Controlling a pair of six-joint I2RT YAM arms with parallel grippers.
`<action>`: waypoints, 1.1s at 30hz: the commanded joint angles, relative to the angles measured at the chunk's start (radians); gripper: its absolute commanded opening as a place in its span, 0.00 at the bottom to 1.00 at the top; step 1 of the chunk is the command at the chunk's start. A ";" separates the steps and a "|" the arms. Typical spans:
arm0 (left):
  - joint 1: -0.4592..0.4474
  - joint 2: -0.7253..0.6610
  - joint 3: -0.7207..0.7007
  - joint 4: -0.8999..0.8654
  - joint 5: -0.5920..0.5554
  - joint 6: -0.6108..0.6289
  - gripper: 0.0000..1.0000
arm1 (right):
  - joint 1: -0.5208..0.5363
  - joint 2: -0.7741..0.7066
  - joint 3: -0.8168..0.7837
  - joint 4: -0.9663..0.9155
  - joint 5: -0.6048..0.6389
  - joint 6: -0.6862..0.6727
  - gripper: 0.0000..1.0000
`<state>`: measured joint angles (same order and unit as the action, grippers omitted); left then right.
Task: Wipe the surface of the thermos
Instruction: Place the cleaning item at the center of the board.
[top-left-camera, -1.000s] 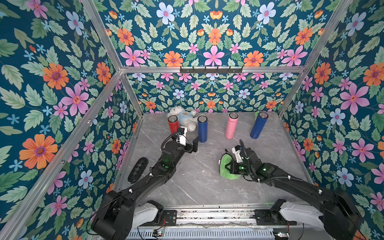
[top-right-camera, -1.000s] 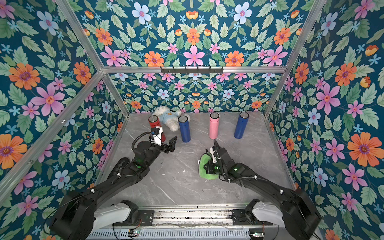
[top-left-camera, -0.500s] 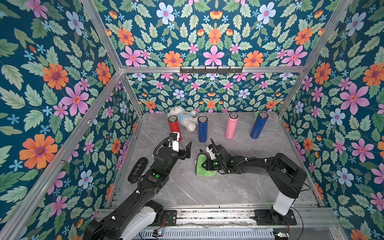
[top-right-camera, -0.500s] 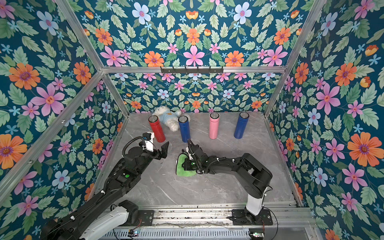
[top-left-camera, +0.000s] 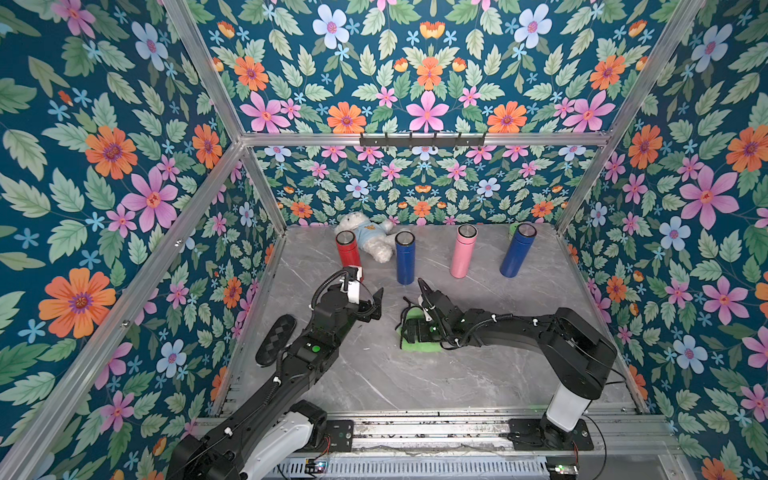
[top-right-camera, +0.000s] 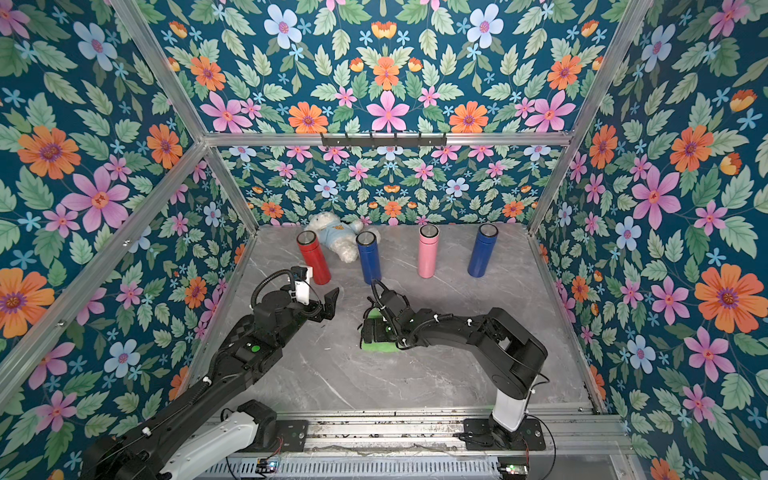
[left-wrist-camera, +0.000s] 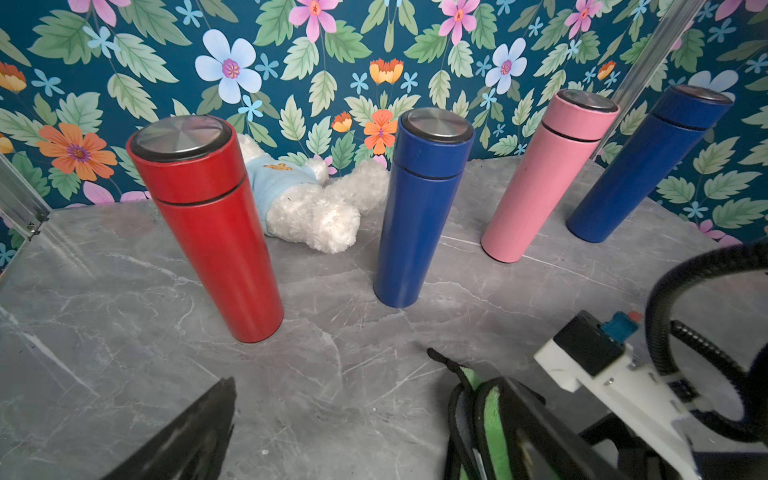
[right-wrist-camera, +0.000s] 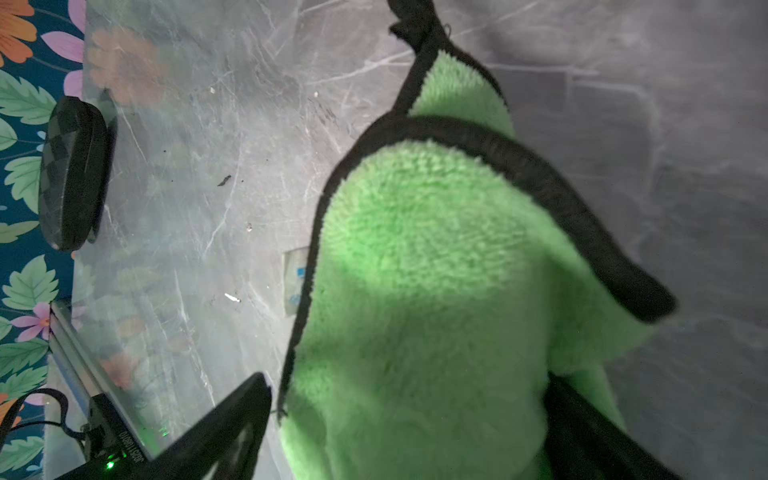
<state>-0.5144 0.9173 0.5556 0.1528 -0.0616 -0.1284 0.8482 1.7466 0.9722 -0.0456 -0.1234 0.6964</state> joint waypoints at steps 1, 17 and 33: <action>-0.011 0.006 -0.007 -0.007 0.031 -0.016 0.99 | 0.003 -0.045 0.015 -0.090 0.046 -0.024 0.99; -0.348 0.288 0.041 0.085 -0.124 -0.006 0.99 | -0.027 -0.537 0.141 -0.586 0.217 -0.099 0.99; -0.405 0.362 0.076 0.129 -0.209 -0.036 0.99 | -0.139 -0.644 0.125 -0.594 0.029 -0.128 0.99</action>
<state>-0.9180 1.2964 0.6392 0.2546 -0.2245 -0.1509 0.7086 1.0847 1.0992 -0.6827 -0.0227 0.5720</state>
